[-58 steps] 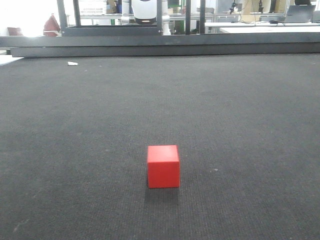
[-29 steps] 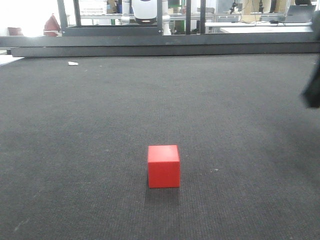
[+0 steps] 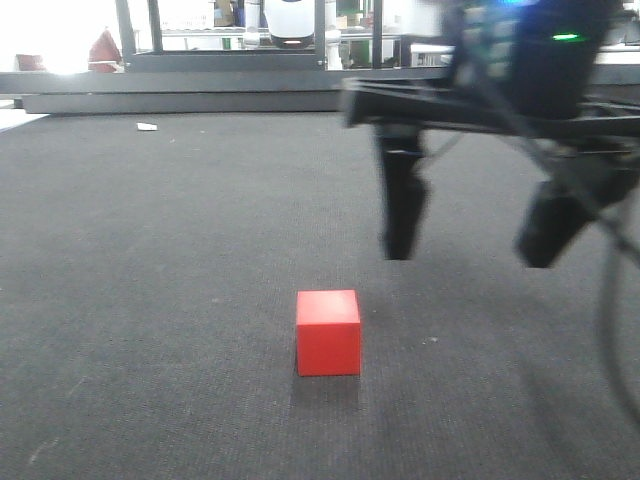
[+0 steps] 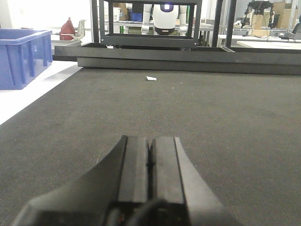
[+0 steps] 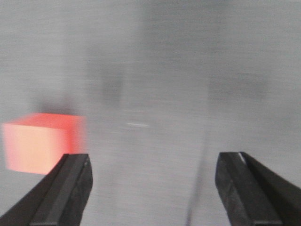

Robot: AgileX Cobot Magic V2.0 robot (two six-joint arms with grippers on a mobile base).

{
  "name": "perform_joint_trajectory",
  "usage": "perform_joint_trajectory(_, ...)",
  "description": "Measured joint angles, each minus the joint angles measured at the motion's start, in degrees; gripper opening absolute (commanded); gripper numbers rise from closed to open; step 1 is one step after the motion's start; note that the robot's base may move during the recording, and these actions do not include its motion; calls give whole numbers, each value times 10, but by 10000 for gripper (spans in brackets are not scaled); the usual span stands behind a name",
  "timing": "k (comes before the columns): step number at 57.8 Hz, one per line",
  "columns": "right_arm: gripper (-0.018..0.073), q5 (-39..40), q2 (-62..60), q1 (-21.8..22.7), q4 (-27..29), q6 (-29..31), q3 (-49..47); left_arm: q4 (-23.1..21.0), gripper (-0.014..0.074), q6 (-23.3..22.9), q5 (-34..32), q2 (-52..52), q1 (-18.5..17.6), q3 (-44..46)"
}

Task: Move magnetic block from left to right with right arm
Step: 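Lower the open right gripper over the red cube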

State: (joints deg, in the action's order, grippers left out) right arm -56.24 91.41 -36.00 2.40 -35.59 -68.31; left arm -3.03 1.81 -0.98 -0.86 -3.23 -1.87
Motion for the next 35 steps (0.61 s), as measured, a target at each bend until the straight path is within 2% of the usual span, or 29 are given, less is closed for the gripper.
perform_joint_trajectory(14,632,-32,68,-53,-2,-40,-80,0,-117,0,0,0,0,0)
perform_joint_trajectory(35,632,-37,131,-88,-2,-66,-115,0,-117,0,0,0,0,0)
